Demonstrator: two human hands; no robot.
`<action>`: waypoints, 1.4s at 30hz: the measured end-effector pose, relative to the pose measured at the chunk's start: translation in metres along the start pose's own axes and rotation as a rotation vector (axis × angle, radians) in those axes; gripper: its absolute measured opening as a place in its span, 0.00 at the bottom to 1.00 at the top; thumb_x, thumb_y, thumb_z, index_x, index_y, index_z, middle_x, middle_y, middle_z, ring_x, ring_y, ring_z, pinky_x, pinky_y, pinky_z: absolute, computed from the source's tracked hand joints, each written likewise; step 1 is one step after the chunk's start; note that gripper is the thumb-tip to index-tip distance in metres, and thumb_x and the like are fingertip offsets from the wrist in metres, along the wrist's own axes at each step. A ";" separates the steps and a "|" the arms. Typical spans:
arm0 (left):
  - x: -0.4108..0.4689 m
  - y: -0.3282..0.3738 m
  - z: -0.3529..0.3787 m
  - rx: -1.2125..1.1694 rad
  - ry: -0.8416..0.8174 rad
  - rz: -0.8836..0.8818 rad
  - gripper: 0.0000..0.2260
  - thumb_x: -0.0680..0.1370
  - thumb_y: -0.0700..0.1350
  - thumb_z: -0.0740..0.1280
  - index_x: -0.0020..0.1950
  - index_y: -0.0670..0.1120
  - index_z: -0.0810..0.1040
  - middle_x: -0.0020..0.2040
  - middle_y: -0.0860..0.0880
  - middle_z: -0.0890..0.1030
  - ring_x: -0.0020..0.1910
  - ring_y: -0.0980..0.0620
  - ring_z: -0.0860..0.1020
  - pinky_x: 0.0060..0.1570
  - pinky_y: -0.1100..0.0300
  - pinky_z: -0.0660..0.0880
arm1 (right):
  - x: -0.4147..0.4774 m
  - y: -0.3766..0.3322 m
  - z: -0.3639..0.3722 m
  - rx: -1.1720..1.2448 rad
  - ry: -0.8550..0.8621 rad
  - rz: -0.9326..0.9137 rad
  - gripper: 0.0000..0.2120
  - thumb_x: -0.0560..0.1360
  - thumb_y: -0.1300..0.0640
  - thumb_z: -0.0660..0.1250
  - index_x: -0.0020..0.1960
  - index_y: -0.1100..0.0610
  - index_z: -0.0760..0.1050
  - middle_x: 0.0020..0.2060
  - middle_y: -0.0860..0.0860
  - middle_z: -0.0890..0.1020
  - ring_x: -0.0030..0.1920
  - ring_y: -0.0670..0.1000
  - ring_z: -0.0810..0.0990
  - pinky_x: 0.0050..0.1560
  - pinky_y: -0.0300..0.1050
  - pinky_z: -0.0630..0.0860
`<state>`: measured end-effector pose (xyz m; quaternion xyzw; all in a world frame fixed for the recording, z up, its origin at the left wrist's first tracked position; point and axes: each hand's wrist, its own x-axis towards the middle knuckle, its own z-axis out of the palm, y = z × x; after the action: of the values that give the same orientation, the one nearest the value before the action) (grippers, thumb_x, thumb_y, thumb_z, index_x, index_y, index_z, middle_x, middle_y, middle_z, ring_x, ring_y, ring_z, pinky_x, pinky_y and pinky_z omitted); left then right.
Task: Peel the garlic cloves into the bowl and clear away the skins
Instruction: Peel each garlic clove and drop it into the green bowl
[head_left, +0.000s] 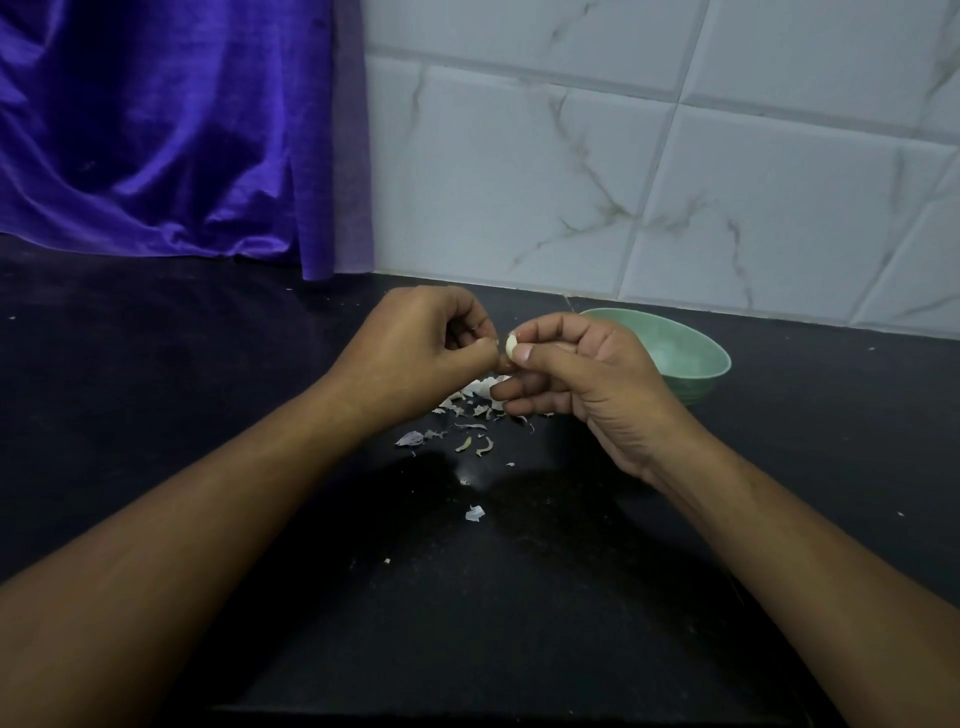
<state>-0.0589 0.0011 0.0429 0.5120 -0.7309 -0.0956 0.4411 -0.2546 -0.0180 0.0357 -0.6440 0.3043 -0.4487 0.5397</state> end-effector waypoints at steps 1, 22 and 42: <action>0.000 -0.001 -0.001 0.010 0.003 -0.007 0.02 0.75 0.44 0.73 0.42 0.50 0.83 0.34 0.55 0.82 0.32 0.62 0.78 0.35 0.66 0.71 | 0.000 -0.001 0.000 0.008 0.006 0.006 0.04 0.80 0.66 0.68 0.54 0.64 0.78 0.44 0.62 0.86 0.41 0.58 0.87 0.42 0.49 0.85; 0.001 -0.001 -0.004 -0.316 -0.091 -0.122 0.08 0.79 0.49 0.74 0.49 0.44 0.85 0.42 0.46 0.87 0.41 0.51 0.86 0.38 0.56 0.83 | 0.003 0.007 -0.006 -0.030 0.020 -0.028 0.08 0.79 0.64 0.70 0.57 0.66 0.79 0.47 0.60 0.87 0.41 0.56 0.87 0.46 0.53 0.86; 0.002 -0.005 -0.002 -0.344 -0.140 -0.143 0.03 0.80 0.42 0.72 0.49 0.44 0.85 0.40 0.45 0.86 0.40 0.49 0.85 0.39 0.54 0.83 | 0.003 0.008 -0.004 -0.007 0.026 0.000 0.05 0.81 0.61 0.69 0.55 0.62 0.79 0.44 0.59 0.86 0.41 0.57 0.87 0.43 0.50 0.85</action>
<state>-0.0542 -0.0024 0.0428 0.4719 -0.6944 -0.2855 0.4621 -0.2565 -0.0245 0.0288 -0.6400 0.3127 -0.4562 0.5334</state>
